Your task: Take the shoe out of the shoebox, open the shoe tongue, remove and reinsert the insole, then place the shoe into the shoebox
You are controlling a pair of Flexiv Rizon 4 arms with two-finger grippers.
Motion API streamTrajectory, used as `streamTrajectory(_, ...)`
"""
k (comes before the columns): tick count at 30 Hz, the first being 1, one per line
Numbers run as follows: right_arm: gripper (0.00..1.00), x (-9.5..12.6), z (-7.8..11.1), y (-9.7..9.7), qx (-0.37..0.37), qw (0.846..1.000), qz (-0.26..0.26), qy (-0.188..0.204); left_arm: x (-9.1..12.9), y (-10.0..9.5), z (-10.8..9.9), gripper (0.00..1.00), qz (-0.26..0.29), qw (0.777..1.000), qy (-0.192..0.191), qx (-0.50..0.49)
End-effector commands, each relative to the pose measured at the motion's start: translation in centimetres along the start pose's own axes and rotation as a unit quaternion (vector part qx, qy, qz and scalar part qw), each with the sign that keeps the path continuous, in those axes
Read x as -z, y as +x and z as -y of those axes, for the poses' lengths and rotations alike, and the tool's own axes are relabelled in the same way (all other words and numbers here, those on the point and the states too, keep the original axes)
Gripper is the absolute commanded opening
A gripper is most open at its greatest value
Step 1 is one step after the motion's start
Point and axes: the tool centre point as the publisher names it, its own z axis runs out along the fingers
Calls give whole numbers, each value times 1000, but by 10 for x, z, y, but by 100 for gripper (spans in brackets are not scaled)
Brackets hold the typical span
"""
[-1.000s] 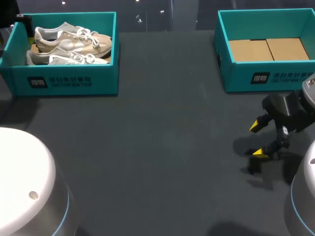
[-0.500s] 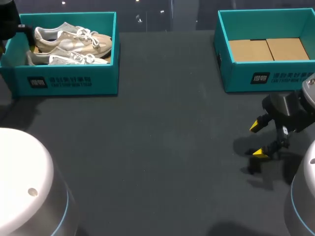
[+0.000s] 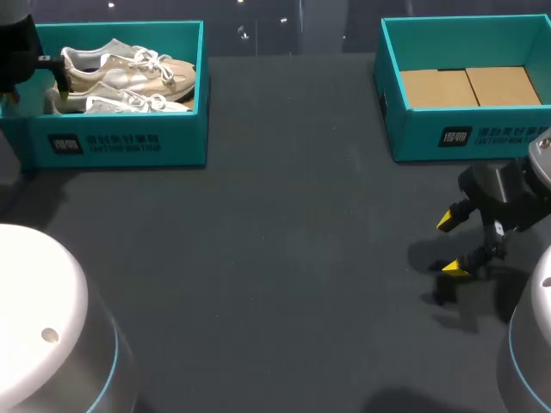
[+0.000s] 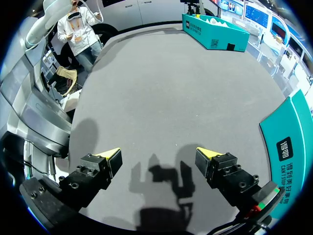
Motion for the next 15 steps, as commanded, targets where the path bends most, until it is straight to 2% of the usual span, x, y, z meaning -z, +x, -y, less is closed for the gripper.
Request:
streamTrajectory(1, 100, 0, 0, 1, 0, 1000, 1, 1, -9, -3, 1, 100, -1, 1000, 1, -1)
streamTrajectory(8, 100, 0, 0, 1, 0, 1000, 1, 1, -23, -6, 1, 90, -6, 1000, 6, 1)
streamTrajectory(15, 100, 0, 0, 1, 0, 1000, 1, 1, -34, -5, -1, 87, -8, 1000, 12, 6)
